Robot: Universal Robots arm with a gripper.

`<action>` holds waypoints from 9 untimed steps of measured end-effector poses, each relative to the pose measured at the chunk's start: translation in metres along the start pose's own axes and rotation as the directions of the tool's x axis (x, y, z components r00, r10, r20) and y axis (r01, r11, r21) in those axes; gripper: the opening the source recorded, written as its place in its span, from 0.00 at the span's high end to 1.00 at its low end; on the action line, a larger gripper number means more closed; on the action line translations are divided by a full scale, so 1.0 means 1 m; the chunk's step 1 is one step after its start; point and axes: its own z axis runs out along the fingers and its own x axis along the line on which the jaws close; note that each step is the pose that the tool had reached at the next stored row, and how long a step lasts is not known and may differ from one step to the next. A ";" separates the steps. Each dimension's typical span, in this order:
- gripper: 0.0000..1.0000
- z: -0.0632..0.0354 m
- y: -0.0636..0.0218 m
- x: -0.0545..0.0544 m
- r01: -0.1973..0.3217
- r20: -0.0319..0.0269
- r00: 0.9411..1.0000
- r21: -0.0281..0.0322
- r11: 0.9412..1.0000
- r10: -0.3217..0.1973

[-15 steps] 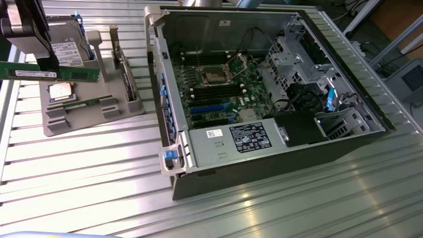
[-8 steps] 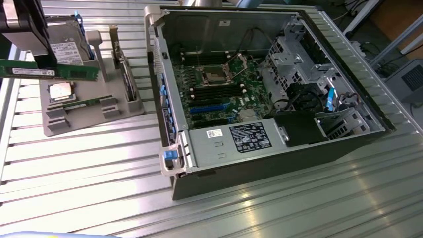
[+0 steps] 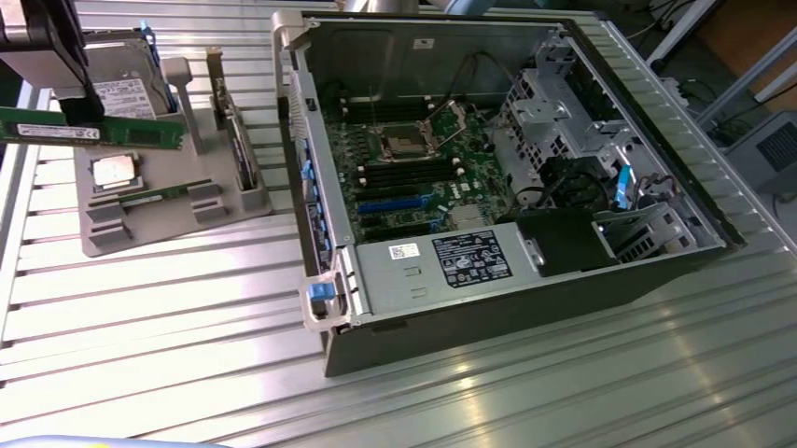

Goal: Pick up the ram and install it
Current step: 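Pick up the ram and move it above insertion slot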

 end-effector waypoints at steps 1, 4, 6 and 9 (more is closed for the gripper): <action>0.88 -0.0006 0.0000 0.000 0.000 -0.001 1.000 0.000 1.000 0.000; 0.88 -0.0026 0.0001 0.000 0.000 -0.004 1.000 -0.001 1.000 0.000; 0.88 -0.0041 0.0002 0.001 0.000 -0.007 1.000 -0.001 1.000 0.000; 0.88 -0.0058 0.0003 0.001 0.000 -0.010 1.000 -0.001 1.000 0.000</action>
